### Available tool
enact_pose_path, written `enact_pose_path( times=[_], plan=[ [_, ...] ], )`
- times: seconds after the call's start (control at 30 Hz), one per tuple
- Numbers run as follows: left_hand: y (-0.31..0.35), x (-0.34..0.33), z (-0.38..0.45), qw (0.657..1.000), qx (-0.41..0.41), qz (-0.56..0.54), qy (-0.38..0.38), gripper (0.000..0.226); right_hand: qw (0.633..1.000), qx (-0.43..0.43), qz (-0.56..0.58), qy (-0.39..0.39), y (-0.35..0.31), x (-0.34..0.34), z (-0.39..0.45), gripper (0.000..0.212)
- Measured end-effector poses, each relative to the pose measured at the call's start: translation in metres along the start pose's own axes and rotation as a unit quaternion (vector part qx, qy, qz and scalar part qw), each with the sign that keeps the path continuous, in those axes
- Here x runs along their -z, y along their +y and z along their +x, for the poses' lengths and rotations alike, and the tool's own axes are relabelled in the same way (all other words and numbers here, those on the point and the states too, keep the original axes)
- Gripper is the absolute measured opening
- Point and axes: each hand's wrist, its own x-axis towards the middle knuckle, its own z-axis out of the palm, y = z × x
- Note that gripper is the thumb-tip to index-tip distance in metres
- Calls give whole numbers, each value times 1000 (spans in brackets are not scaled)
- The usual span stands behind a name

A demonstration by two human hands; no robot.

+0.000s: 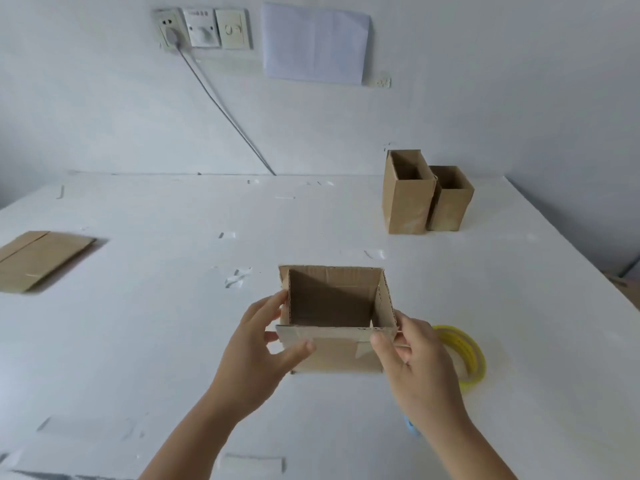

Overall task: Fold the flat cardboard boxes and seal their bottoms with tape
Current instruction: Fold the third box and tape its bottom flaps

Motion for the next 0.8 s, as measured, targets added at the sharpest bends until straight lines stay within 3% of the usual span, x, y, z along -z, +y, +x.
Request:
enact_pose_path(
  times=[0.2, 0.4, 0.5, 0.67, 0.8],
  plan=[
    [-17, -6, -1, 999, -9, -28, 35, 56, 999, -25, 30, 33, 0, -9, -11, 53],
    [-15, -6, -1, 992, 5, -119, 38, 39, 999, 7, 26, 34, -4, -12, -11, 47],
    [-16, -6, -1, 992, 1, -121, 43, 38, 998, 21, 34, 42, -2, -14, -8, 37],
    [-21, -10, 2, 997, 6, -61, 50, 15, 998, 12, 17, 61, 4, -18, 0, 14],
    [-18, -10, 9, 992, -1, -35, 121, 27, 997, -41, 18, 66, 1, -16, 8, 22]
  ],
)
